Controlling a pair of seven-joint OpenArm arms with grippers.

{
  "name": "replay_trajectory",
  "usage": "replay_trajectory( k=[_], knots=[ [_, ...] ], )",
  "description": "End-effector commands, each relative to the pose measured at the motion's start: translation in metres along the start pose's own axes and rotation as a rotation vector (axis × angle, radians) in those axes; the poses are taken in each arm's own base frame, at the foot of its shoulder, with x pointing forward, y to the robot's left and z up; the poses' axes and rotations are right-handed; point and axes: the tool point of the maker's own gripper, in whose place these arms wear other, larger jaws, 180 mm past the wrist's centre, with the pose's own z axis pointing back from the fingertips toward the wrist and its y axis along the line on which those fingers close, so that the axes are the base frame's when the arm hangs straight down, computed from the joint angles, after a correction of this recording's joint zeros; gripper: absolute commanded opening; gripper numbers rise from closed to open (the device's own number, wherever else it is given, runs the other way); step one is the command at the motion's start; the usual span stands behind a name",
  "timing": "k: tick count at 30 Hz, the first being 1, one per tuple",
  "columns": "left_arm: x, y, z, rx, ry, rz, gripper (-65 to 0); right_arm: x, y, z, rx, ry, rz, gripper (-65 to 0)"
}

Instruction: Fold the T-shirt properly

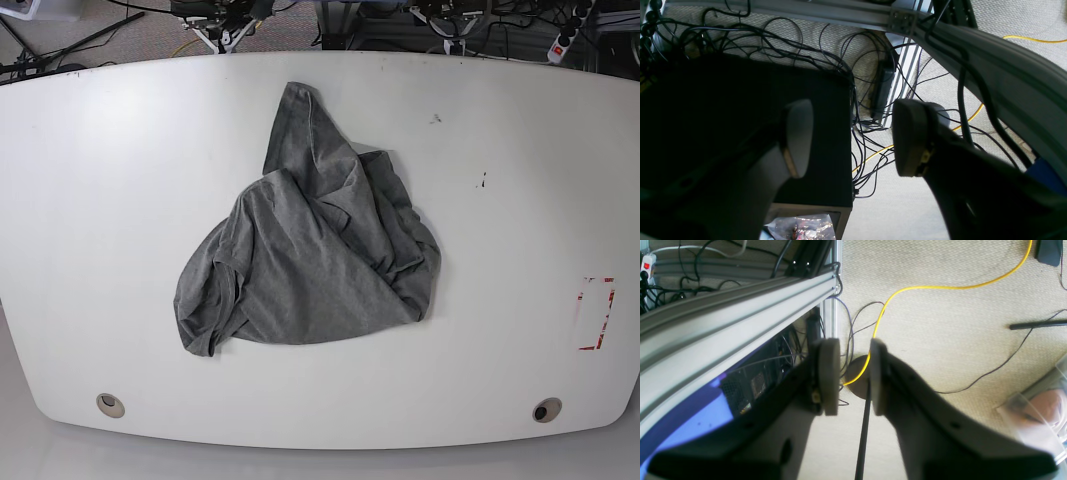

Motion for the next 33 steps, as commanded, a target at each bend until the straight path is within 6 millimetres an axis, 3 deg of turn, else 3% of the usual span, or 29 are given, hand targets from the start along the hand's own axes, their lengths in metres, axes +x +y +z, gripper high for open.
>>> replay_trajectory(
  k=[1,2,4,16,21,29,33],
  knots=[
    [0.008,0.004,0.000,0.008,-0.015,0.004,-30.7,0.009,-0.005,0.000,-0.010,-0.019,0.016,-50.0],
    [-0.004,0.002,0.000,0.005,0.004,-0.001,-30.0,0.005,0.012,-0.003,0.021,-0.013,-0.005,-49.9],
    [-0.004,0.002,0.000,0.005,0.004,-0.001,-30.0,0.005,0.017,-0.004,0.028,-0.015,-0.007,-49.9],
    [-0.011,0.004,0.001,0.009,0.008,0.001,-30.0,0.003,0.019,-0.004,0.032,-0.012,-0.008,-50.4],
    [-0.005,0.011,0.005,0.022,-0.090,-0.008,-30.0,0.005,0.018,-0.003,0.030,-0.039,-0.010,-50.6],
    [-0.011,0.023,0.016,0.048,-0.160,-0.023,-30.1,-0.024,0.017,0.003,0.025,-0.048,-0.027,-50.6],
    [-0.013,0.030,0.029,0.065,-0.211,-0.040,-30.3,-0.027,0.011,0.014,0.002,-0.090,0.002,-50.6]
  ],
)
